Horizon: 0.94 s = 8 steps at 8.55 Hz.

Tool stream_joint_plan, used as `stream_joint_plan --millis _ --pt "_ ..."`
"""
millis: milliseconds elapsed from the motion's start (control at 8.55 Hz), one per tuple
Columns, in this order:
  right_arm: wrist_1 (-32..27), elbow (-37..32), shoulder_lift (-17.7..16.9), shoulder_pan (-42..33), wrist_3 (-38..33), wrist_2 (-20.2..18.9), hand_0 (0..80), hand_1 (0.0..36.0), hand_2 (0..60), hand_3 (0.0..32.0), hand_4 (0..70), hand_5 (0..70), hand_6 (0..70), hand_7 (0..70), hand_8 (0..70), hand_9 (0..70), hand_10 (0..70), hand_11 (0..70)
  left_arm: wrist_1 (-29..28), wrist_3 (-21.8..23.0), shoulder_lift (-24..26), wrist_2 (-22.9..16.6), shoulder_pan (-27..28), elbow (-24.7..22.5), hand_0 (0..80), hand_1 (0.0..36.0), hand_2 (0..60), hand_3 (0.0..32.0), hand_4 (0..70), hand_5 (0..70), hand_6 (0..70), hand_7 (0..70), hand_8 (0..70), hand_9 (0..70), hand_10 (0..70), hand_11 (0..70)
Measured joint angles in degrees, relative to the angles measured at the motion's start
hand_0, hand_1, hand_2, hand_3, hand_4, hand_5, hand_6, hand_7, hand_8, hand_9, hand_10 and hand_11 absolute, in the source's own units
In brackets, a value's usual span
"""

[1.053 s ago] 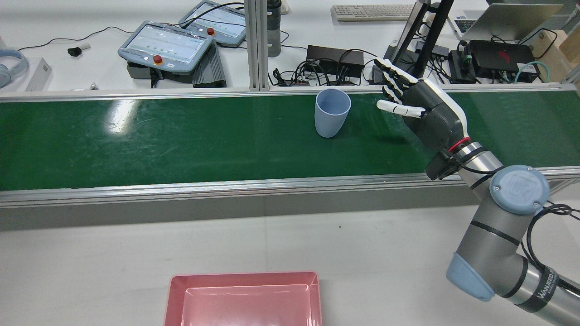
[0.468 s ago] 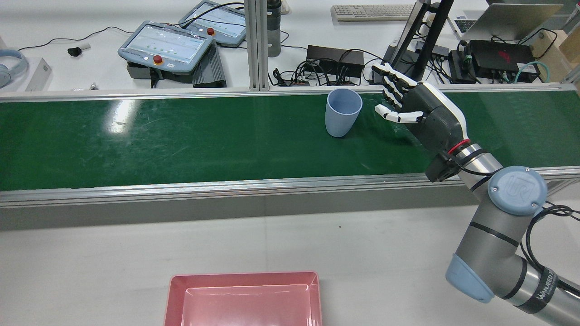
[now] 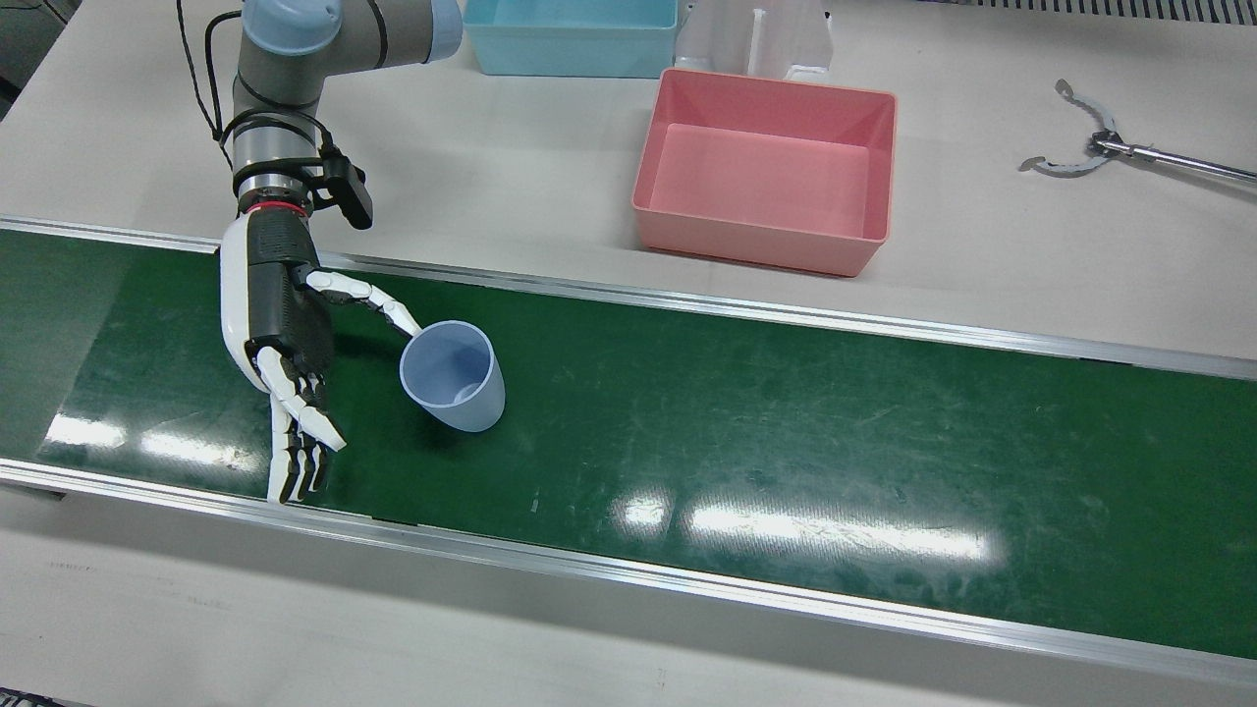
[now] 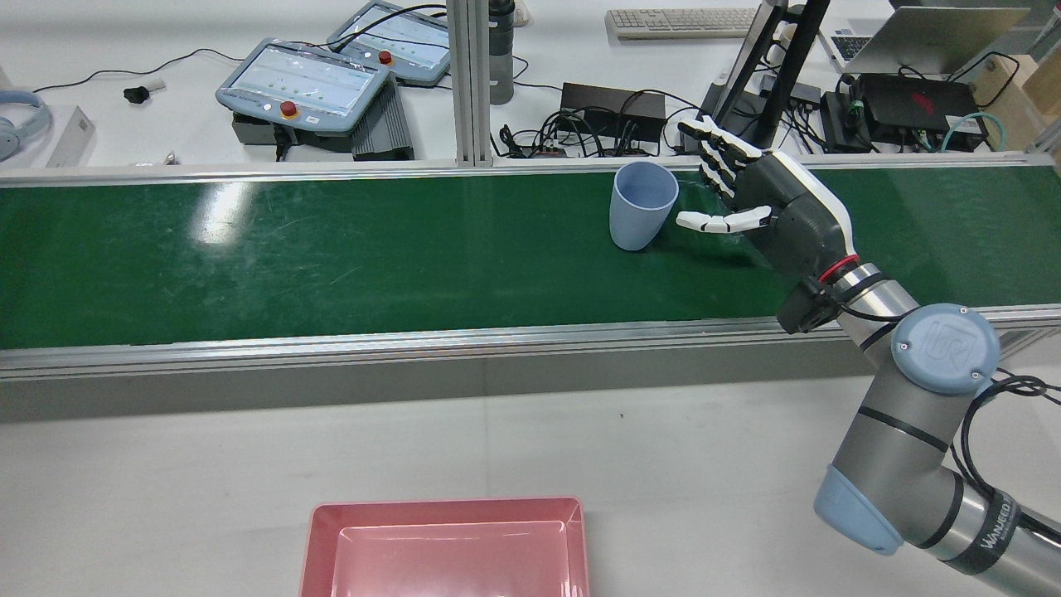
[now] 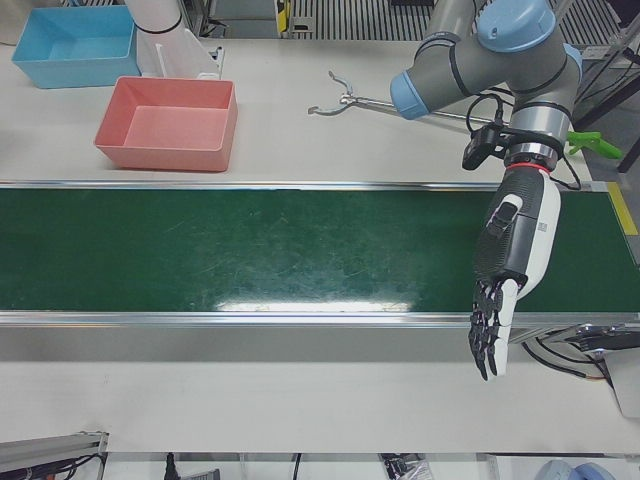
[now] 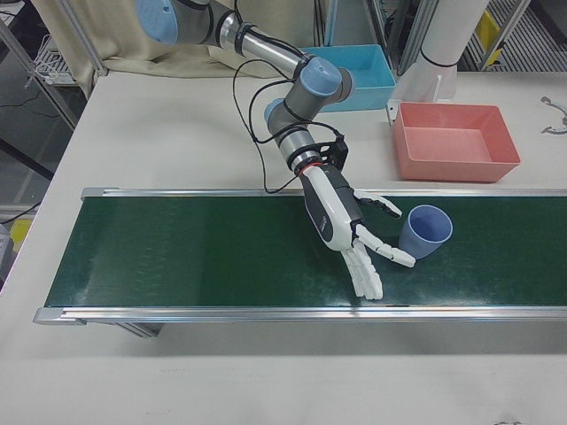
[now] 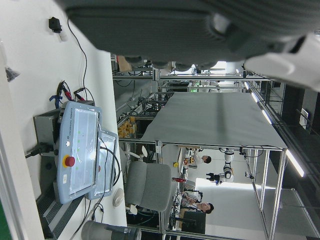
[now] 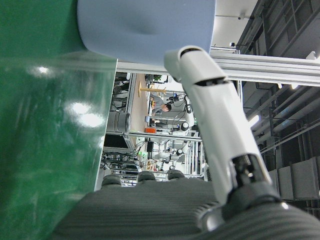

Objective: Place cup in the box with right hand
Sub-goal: 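Close the right hand fingers around the blue cup on the belt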

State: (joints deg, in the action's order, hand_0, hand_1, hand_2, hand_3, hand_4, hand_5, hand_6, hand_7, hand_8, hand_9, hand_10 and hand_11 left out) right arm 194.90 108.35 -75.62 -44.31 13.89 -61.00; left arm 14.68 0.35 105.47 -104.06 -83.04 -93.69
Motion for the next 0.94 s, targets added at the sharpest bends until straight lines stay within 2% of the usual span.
stream_joint_plan --millis 117,234,936 --pt "-0.12 0.06 0.06 0.04 0.0 0.0 53.5 29.2 21.8 0.0 0.0 6.6 0.0 0.0 0.0 0.0 0.0 0.0 0.0 0.0 0.0 0.0 -0.01 0.0 0.0 0.0 0.0 0.0 0.0 0.0 0.0 0.0 0.0 0.0 0.0 0.0" --pt "-0.22 0.08 0.06 0.07 0.0 0.0 50.0 25.8 22.7 0.0 0.0 5.5 0.0 0.0 0.0 0.0 0.0 0.0 0.0 0.0 0.0 0.0 -0.01 0.0 0.0 0.0 0.0 0.0 0.0 0.0 0.0 0.0 0.0 0.0 0.0 0.0" --pt "-0.26 0.29 0.04 1.85 0.0 0.05 49.5 25.3 23.6 0.0 0.0 5.3 0.0 0.0 0.0 0.0 0.0 0.0 0.0 0.0 0.0 0.04 -0.01 0.02 0.0 0.0 0.0 0.0 0.0 0.0 0.0 0.0 0.0 0.0 0.0 0.0"
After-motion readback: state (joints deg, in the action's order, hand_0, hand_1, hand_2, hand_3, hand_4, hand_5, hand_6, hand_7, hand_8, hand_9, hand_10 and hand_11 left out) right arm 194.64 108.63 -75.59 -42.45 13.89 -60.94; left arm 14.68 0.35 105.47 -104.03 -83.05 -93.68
